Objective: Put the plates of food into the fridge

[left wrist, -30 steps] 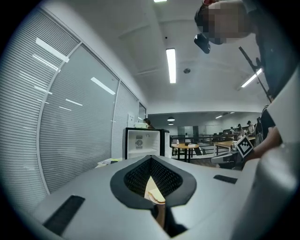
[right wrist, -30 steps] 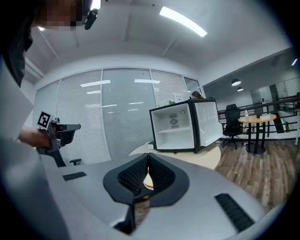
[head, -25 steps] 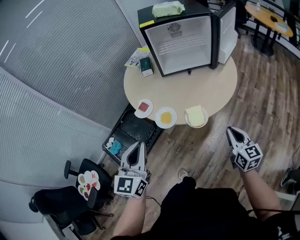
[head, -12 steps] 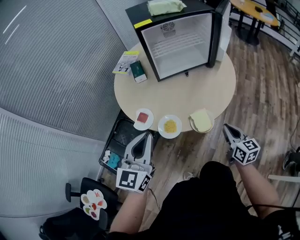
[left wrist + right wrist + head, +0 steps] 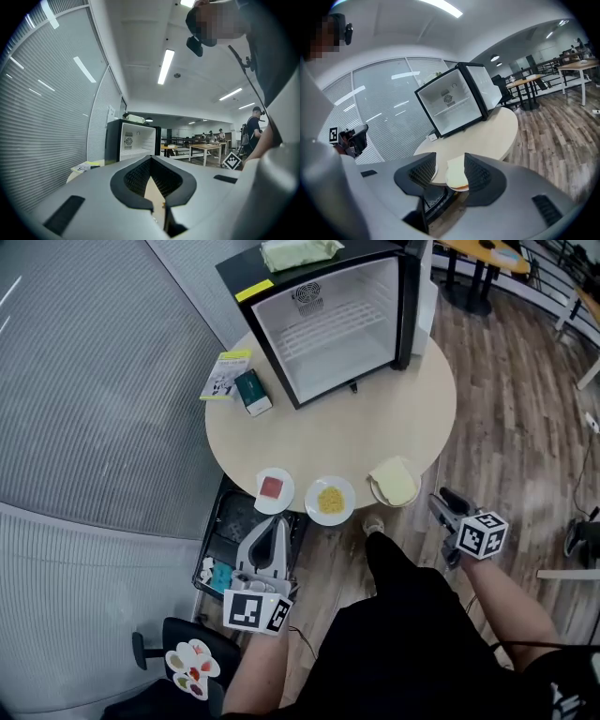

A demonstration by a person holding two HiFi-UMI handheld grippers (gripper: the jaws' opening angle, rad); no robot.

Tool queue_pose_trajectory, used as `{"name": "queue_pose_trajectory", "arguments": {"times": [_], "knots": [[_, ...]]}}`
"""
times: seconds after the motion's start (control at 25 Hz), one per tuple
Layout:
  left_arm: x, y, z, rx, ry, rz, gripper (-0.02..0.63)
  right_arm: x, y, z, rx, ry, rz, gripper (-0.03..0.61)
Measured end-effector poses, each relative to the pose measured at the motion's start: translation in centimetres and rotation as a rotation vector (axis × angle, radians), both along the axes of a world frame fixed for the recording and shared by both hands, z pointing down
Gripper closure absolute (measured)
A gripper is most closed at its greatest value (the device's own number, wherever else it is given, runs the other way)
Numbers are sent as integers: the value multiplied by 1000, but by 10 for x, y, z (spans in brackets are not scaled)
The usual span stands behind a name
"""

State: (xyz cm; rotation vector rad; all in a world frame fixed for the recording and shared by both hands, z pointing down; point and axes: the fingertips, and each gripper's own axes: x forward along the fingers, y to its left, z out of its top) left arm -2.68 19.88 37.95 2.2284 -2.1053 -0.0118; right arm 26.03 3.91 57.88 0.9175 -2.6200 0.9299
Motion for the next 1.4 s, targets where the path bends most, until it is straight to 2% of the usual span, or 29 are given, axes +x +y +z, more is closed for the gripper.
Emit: {"name": "queue_pose_trajectory", "arguments": {"times": [0.12, 0.32, 0.56, 0.72, 0.96, 1.28, 1.4], "knots": [[-9, 0, 8, -14, 2, -7, 611, -4, -8, 22, -65, -11, 24, 383], [-21, -10, 18, -34, 4, -20, 611, -10, -30, 67, -245, -103, 116, 340], [-31, -30, 27, -116, -46, -12, 611, -12, -53, 117, -348, -131, 187, 282], [-32, -50, 30, -158, -69, 5, 611, -23, -58, 138, -416, -164, 182, 267], [-29, -88, 27, -177, -53, 18, 611, -47, -63, 160, -542, -246, 143, 267], [-36, -124, 18, -183, -70, 19, 611, -47, -68, 169, -607, -268, 115, 268], [-38, -137, 18, -181, -62, 21, 611, -48, -70, 166, -632, -280, 104, 315]]}}
